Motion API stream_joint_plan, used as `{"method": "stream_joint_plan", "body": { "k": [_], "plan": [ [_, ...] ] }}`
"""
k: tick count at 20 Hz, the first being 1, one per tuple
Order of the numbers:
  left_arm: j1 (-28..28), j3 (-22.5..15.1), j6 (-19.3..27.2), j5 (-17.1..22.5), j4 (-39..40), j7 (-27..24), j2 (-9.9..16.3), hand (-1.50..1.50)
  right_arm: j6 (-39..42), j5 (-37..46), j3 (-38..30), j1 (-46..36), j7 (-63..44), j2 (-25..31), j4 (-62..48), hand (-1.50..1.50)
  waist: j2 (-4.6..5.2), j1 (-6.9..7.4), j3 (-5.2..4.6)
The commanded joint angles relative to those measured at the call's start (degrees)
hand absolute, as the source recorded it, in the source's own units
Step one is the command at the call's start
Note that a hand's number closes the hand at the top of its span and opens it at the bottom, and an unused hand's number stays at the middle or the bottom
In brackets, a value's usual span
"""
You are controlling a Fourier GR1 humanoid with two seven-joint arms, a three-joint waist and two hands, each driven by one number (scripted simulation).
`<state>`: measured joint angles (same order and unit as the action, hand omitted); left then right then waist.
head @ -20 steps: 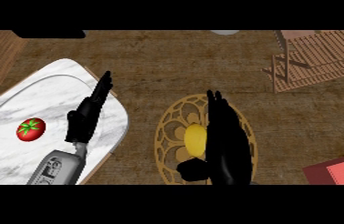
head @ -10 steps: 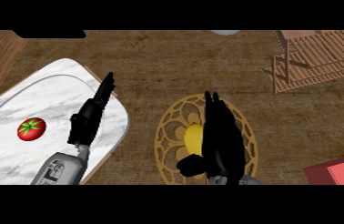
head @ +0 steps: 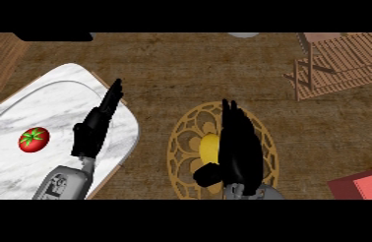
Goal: Pick the lemon from the placemat and place it in the tiered shelf
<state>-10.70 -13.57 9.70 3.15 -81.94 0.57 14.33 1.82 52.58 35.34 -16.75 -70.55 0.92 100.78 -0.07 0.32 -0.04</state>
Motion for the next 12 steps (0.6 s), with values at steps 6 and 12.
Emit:
{"method": "stream_joint_plan", "body": {
  "k": [6,12],
  "plan": [
    [-0.8,2.1,-0.9,-0.1,1.3,-0.4,-0.1,0.00,-2.8,-0.8,0.5,-1.4,-11.8,-0.9,-3.9,-1.50,0.10,-0.02,0.01],
    [1.5,1.5,-2.3,-0.6,-0.6,-0.7,-0.6,0.00,-3.8,-1.6,-0.5,-0.7,-8.7,-0.9,-6.2,-1.50,0.04,0.08,0.02]
  ]
}}
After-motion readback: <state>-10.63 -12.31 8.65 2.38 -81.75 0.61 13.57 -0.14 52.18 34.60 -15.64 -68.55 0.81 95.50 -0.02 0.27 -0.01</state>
